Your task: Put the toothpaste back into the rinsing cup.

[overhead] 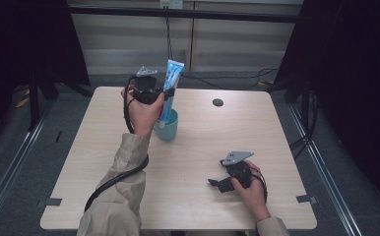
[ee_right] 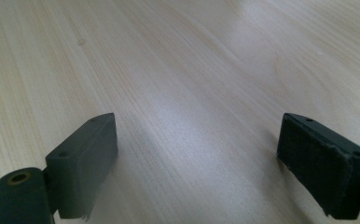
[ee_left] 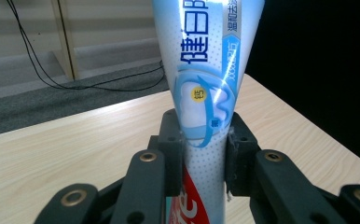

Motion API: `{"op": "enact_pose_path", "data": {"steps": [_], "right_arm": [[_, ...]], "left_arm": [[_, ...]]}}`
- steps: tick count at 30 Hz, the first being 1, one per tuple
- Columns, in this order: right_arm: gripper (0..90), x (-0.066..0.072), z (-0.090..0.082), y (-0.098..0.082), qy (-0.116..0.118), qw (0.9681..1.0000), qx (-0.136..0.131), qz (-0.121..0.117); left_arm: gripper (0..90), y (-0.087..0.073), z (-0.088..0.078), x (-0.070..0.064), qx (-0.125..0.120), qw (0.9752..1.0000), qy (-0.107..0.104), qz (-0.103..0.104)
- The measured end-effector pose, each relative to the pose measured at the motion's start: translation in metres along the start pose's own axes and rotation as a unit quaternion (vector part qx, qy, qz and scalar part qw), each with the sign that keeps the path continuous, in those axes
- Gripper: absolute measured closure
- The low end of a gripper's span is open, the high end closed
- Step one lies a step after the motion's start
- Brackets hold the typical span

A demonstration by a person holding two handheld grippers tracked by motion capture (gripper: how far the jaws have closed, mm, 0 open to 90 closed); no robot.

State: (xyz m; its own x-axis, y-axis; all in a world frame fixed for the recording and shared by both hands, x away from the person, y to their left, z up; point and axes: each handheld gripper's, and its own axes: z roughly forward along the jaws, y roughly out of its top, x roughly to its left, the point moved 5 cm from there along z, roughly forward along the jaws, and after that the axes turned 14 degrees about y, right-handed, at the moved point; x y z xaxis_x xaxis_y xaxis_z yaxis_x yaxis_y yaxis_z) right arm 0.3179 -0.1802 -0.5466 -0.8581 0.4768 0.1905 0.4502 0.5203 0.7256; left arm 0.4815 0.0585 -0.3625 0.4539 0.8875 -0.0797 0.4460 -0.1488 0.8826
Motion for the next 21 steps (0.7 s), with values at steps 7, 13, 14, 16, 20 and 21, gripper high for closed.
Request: {"op": "enact_pose_path", "data": {"steps": [7, 13, 14, 16, 20, 21], "right_arm": [[11.6, 0.000, 0.000, 0.000, 0.000, 1.0000, 0.000, -0.001], [11.6, 0.000, 0.000, 0.000, 0.000, 1.0000, 0.000, -0.001], [11.6, 0.000, 0.000, 0.000, 0.000, 1.0000, 0.000, -0.001], [11.6, 0.000, 0.000, 0.000, 0.000, 1.0000, 0.000, -0.001], [11.6, 0.000, 0.000, 0.000, -0.001, 1.0000, 0.001, 0.000], [11.6, 0.000, 0.000, 0.000, -0.001, 1.0000, 0.001, 0.000]], "left_arm": [[73.0, 0.002, 0.006, -0.003, 0.002, 1.0000, -0.003, 0.003], [73.0, 0.002, 0.010, -0.002, -0.001, 1.0000, -0.003, 0.001], [72.9, 0.002, 0.010, -0.001, -0.001, 1.0000, -0.001, 0.002], [72.9, 0.002, 0.011, 0.000, -0.002, 1.0000, 0.000, 0.000], [72.9, 0.002, 0.012, 0.002, -0.004, 1.0000, 0.000, 0.000], [72.8, 0.002, 0.013, 0.002, -0.004, 1.0000, 0.001, 0.000]]}}
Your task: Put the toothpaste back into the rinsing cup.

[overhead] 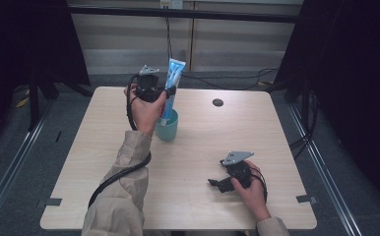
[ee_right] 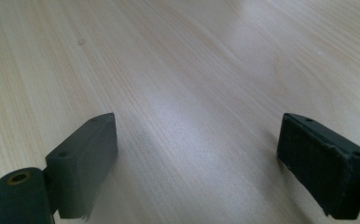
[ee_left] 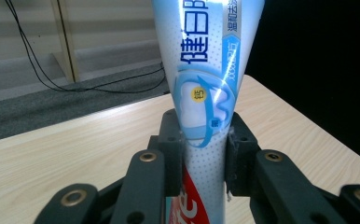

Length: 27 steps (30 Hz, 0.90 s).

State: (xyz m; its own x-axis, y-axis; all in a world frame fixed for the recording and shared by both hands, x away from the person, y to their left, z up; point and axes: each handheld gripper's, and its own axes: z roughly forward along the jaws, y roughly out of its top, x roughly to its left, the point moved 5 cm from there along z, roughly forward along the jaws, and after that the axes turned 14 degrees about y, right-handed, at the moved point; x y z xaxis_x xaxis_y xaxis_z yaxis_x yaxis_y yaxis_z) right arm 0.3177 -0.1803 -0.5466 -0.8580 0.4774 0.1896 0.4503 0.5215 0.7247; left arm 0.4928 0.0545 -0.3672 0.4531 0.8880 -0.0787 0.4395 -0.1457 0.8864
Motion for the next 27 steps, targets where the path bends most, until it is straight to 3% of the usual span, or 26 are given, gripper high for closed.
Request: {"op": "enact_pose_path", "data": {"steps": [13, 27], "right_arm": [[11.8, 0.001, 0.000, 0.000, 0.001, 1.0000, 0.001, 0.001], [11.7, 0.001, 0.000, 0.000, 0.002, 1.0000, 0.001, -0.002]], "left_arm": [[72.7, -0.005, 0.008, 0.002, -0.002, 1.0000, 0.005, 0.001], [72.6, 0.003, 0.014, 0.003, -0.014, 0.9998, 0.014, 0.003]]}}
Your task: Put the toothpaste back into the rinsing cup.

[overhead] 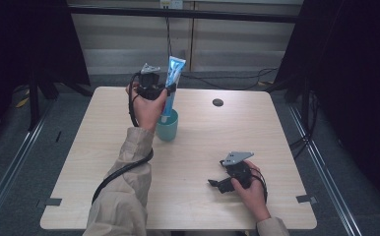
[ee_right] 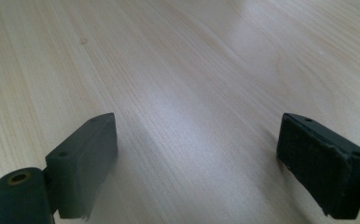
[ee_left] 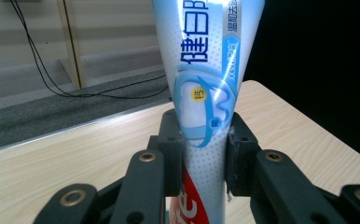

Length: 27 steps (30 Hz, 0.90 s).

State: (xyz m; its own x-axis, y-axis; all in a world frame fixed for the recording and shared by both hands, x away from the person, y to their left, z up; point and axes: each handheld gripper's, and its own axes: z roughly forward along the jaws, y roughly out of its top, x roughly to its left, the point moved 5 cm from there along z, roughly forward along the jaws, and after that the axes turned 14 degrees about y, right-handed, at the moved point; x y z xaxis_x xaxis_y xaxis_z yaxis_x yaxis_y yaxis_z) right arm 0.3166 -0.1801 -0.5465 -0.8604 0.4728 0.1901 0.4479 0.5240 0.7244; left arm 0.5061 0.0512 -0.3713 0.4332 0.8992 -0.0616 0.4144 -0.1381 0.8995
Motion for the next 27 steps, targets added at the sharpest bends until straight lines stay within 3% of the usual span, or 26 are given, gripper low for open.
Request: {"op": "enact_pose_path", "data": {"steps": [7, 14, 27], "right_arm": [[11.8, 0.000, 0.000, 0.000, 0.000, 1.0000, 0.000, -0.002], [11.7, 0.000, 0.000, 0.000, 0.000, 1.0000, 0.000, -0.003], [11.7, 0.000, 0.000, 0.000, 0.000, 1.0000, 0.000, -0.002]], "left_arm": [[72.4, -0.013, 0.009, 0.000, -0.004, 0.9999, 0.002, 0.015], [72.3, -0.024, 0.015, 0.001, 0.008, 0.9999, 0.005, 0.006], [72.1, -0.039, 0.021, -0.004, 0.024, 0.9996, 0.010, 0.011]]}}
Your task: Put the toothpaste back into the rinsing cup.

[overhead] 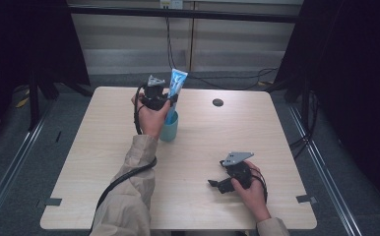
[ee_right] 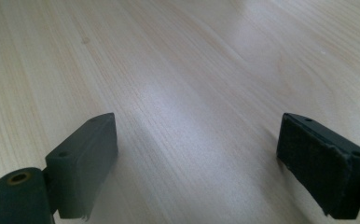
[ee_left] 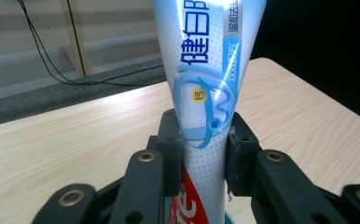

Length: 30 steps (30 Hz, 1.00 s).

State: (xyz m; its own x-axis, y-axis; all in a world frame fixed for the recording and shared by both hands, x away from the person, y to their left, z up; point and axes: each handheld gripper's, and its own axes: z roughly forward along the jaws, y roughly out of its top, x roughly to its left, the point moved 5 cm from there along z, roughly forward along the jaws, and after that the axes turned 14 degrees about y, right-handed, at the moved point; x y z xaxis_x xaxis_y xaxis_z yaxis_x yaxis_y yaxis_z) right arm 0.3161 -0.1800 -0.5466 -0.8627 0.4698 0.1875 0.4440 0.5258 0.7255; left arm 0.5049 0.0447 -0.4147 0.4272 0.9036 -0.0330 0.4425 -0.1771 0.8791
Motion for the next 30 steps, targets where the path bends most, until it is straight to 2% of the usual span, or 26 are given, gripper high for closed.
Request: {"op": "enact_pose_path", "data": {"steps": [17, 19, 30], "right_arm": [[11.7, 0.000, 0.000, 0.000, 0.001, 1.0000, 0.001, 0.001], [11.7, 0.000, 0.000, 0.000, 0.001, 1.0000, 0.001, 0.002], [11.7, 0.000, 0.000, 0.000, 0.001, 1.0000, 0.001, 0.002]], "left_arm": [[71.9, -0.019, 0.002, 0.007, 0.023, 0.9996, 0.013, -0.003], [71.8, -0.021, 0.002, 0.007, 0.021, 0.9997, 0.012, -0.010], [71.4, -0.024, 0.000, 0.009, 0.021, 0.9996, 0.017, -0.007]]}}
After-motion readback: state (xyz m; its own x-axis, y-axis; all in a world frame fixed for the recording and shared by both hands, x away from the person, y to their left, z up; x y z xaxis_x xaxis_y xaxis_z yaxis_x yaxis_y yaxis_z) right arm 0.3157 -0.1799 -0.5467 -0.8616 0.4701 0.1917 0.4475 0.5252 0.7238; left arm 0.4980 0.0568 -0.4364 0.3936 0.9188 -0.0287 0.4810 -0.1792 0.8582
